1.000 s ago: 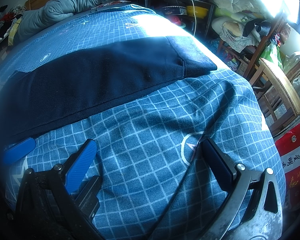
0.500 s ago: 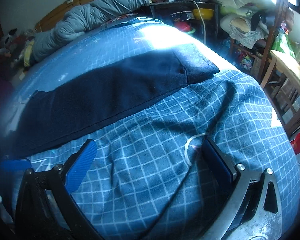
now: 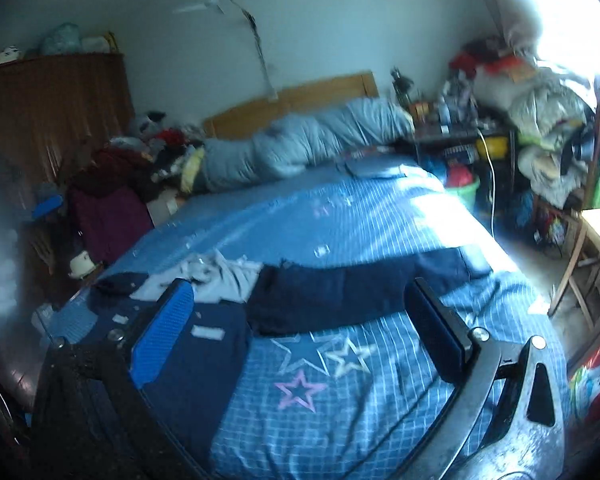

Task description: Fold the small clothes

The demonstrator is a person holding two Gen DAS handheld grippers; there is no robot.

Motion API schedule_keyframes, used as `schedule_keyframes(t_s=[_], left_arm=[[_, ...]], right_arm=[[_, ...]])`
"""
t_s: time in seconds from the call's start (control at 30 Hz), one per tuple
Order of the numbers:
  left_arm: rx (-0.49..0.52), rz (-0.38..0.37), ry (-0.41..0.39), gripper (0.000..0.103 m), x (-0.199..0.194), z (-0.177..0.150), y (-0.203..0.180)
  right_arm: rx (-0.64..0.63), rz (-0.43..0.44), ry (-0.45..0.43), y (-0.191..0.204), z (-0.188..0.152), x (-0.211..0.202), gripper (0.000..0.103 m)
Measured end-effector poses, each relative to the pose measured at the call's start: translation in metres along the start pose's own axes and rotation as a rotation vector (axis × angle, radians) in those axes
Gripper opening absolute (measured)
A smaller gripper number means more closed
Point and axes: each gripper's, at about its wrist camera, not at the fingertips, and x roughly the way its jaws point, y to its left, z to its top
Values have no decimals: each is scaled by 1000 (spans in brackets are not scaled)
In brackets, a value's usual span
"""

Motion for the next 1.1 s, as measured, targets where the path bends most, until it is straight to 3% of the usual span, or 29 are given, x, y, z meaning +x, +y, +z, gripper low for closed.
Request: schedule_keyframes(t_s=[0.07,0.17,0.23,0.33,0.37,0.43,0.5,0.57,0.7,0.83,0.87,0.97,1.1], left_arm=[[18,-66,-93,103,-44,26,-13],[83,-84,-243,103,-104,59,-31],[115,-49,-351,103,-144,75,-36],[134,60,-586,103,-209,87,-26],[117,115,-701,103,-232,86,-15],[66,259,-846,103,-252,76,10],[-29,396,-793,103,-246,71,47],[-69,499,-666,103,-224,60,82],[-45,701,-359,103,-144,16,137],[-112,762,-81,103,-51,-50,197],[-131,763,-41,103,-34,-70,210],[-230,748,48,103,6,-97,250],[-292,743,102,103,40,-127,278]], right_arm=[[-32,49,-74,26,26,-12,103],[-155,9,-184,69,51,-30,103],[-287,-134,-310,102,57,-43,103],[-417,-398,-554,128,36,-43,103],[-425,-418,-555,126,30,-29,103],[-383,-313,-301,101,26,22,103],[-290,-257,-117,67,6,70,103],[-208,-269,-5,29,-25,110,103],[66,-276,170,-55,-78,162,103],[251,-268,266,-117,-107,195,103],[288,-265,274,-113,-103,187,103],[401,-252,280,-159,-104,189,102],[600,-185,257,-221,-87,199,70]])
